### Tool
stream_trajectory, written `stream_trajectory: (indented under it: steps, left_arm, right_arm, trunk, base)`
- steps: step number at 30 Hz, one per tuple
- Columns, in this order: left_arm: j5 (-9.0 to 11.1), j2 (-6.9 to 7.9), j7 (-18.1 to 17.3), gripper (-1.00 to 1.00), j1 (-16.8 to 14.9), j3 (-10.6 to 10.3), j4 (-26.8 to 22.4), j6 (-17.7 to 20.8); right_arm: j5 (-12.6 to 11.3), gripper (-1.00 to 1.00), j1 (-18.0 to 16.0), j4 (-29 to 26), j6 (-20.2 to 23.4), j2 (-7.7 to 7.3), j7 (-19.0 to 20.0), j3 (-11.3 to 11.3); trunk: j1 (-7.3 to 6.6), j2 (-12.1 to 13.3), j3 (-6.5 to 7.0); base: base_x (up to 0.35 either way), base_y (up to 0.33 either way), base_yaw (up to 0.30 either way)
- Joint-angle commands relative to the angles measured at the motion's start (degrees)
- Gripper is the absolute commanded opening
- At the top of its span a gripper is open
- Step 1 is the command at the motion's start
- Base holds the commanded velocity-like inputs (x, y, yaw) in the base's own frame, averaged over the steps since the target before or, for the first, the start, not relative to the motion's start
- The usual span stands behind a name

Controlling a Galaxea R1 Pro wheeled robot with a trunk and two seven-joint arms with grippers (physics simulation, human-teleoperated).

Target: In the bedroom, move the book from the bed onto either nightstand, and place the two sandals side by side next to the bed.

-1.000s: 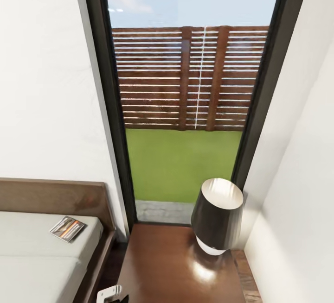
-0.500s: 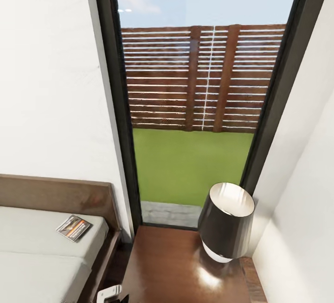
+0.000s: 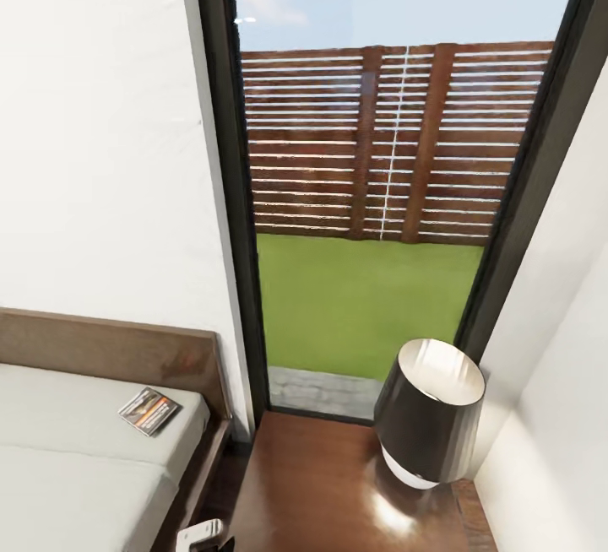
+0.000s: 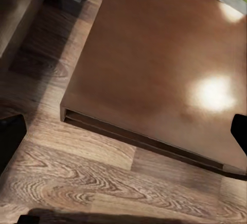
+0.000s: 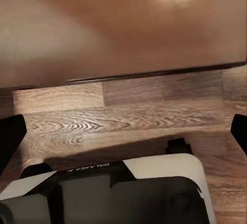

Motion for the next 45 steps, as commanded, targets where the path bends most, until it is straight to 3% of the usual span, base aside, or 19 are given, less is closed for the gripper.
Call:
stream_trajectory:
  steps: [1,18,45]
  left_arm:
    - [-0.2,-0.03,-0.3,1.00,-0.1,0.4,0.0,-0.1]
    - [-0.2,-0.05,-0.4,1.00,-0.1,0.4,0.0,-0.1]
    - [-0.2,-0.05,-0.3,1.00,-0.1,0.4,0.0,-0.1]
  right_arm:
    - [-0.6,1.00,-0.1,0.2,-0.2,0.02,0.4,0.5]
    - [-0.6,1.00,-0.1,0.2,-0.2,0.03,0.4,0.5]
    - [-0.6,1.00,-0.1,0.2,-0.2,0.02,0.4,0.5]
  trunk:
    - [0.05,-0.1,-0.13]
    - [0.05,-0.1,-0.13]
    - [0.05,-0.1,-0.13]
  base:
    - [0.213,0.166,0.028]
    - [0.138,0.051,0.004]
    - [0.004,0.001,0.000]
